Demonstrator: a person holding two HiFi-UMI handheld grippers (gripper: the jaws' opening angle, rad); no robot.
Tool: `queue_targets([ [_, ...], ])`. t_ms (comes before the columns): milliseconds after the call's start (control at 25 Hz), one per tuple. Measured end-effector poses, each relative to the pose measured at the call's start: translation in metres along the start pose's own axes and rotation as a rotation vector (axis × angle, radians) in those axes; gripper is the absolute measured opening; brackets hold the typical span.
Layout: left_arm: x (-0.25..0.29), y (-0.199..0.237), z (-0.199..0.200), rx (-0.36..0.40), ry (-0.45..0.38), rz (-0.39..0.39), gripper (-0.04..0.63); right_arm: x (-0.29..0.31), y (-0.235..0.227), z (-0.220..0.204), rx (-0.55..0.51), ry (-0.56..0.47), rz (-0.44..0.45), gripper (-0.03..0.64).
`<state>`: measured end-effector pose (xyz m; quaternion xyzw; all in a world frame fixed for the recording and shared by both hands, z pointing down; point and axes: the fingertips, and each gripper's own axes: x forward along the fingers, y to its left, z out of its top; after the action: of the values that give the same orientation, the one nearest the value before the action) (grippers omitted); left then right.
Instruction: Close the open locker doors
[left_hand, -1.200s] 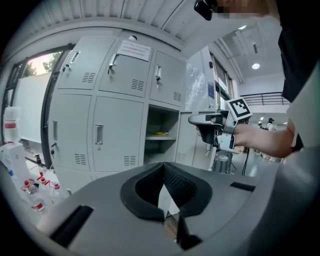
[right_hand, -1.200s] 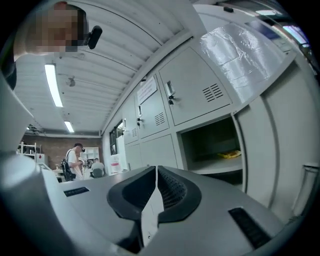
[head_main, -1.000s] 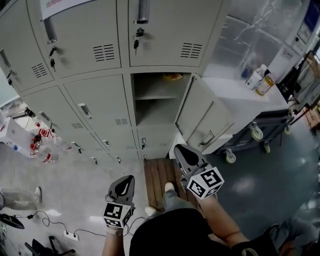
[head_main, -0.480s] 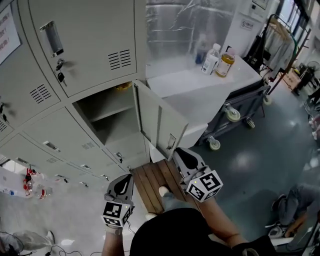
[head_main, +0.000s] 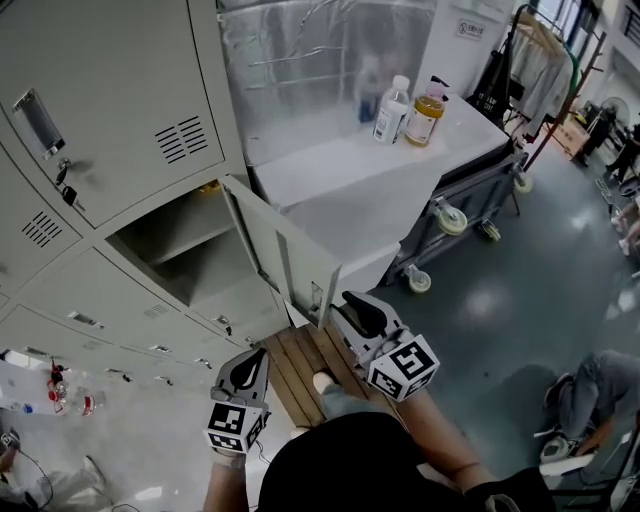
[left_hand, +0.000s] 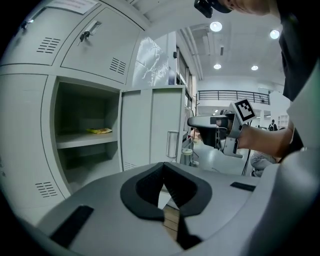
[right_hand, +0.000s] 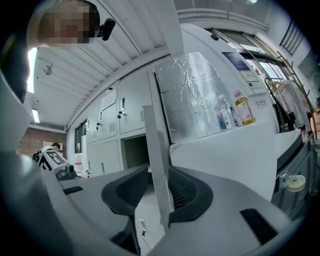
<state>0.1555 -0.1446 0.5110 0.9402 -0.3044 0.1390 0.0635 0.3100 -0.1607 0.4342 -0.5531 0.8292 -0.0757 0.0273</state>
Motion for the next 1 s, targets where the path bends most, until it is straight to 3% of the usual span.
queue_targets([
  [440,-0.008,0.01,-0.004,-0.029,-0.003,0.042,0.017,0.018,0.012,-0.001,-0.007,0.018,0.064,0.152],
  [1000,-0.072,0.023,-0.028,-0.063,-0.008,0.134,0.017,0.033,0.08,-0.012,-0.022,0.042,0.163,0.152],
])
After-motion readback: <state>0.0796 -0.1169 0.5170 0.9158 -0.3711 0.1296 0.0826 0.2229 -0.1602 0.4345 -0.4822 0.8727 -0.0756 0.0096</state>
